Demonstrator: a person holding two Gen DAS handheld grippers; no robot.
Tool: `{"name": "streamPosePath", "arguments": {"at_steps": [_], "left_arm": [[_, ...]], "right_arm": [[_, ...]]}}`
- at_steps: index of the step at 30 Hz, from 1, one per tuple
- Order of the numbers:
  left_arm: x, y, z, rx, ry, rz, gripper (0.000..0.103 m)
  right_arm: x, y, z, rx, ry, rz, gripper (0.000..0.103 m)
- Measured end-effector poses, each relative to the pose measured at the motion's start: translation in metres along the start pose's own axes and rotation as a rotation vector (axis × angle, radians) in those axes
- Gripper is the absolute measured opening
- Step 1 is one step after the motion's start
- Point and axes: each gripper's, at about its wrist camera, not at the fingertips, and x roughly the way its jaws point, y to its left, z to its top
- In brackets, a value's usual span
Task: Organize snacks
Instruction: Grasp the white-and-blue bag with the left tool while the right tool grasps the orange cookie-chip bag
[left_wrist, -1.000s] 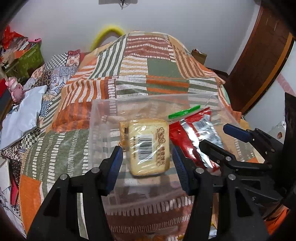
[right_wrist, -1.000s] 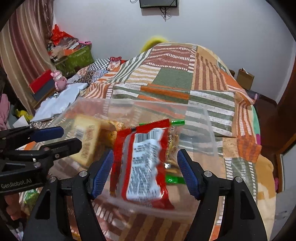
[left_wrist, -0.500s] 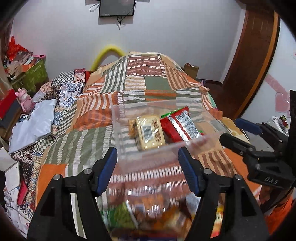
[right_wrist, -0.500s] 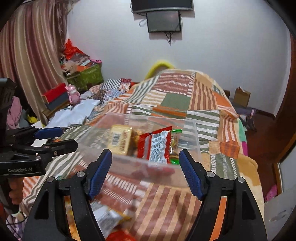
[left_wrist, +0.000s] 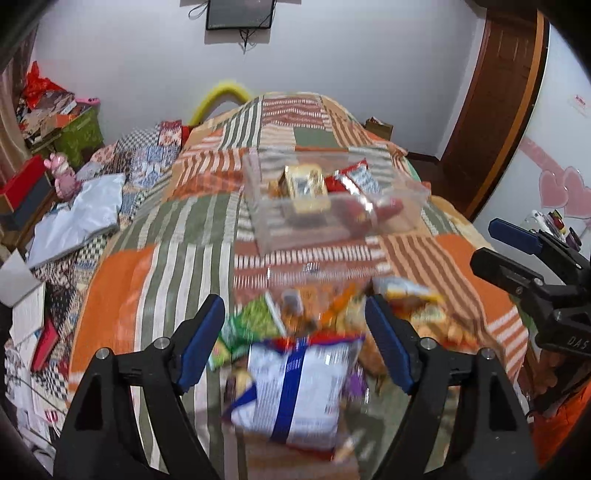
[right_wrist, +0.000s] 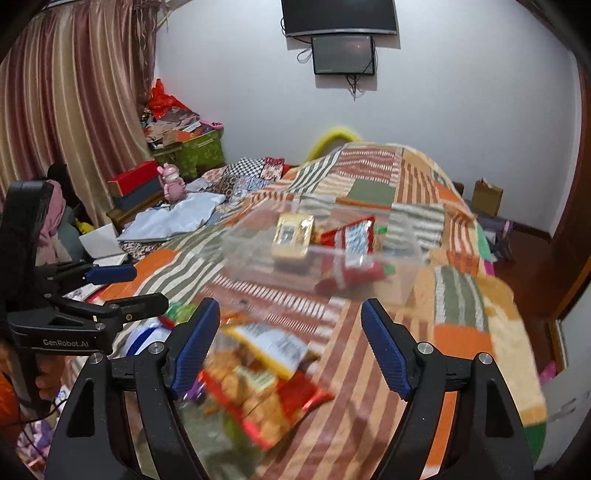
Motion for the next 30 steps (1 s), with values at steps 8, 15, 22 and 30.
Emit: {"name": "streamPosePath", "arguments": {"at_steps": [8, 15, 22, 30], "left_arm": [[-0.001, 0.005, -0.044, -0.015, 0.044, -0.022, 0.081], [0.011, 0.003, -0.062, -0.014, 0.071, -0.034, 0.081], [0.024, 0.001, -0.066, -0.007, 0.078, -0.034, 0.081], [0.027, 0.003, -0.068, -0.007, 0.055, -0.029, 0.074]], "right_arm": [[0.010, 0.020, -0.035, 0.005, 0.058, 0.012, 0.079], [0.026, 0.023, -0.048, 0.016, 0.106, -0.011, 0.079], [0.044, 0.018, -0.053, 0.042, 0.154, 0.012, 0.081], [0.044, 0.016, -0.051, 0.046, 0.121, 0.030, 0.073]]}}
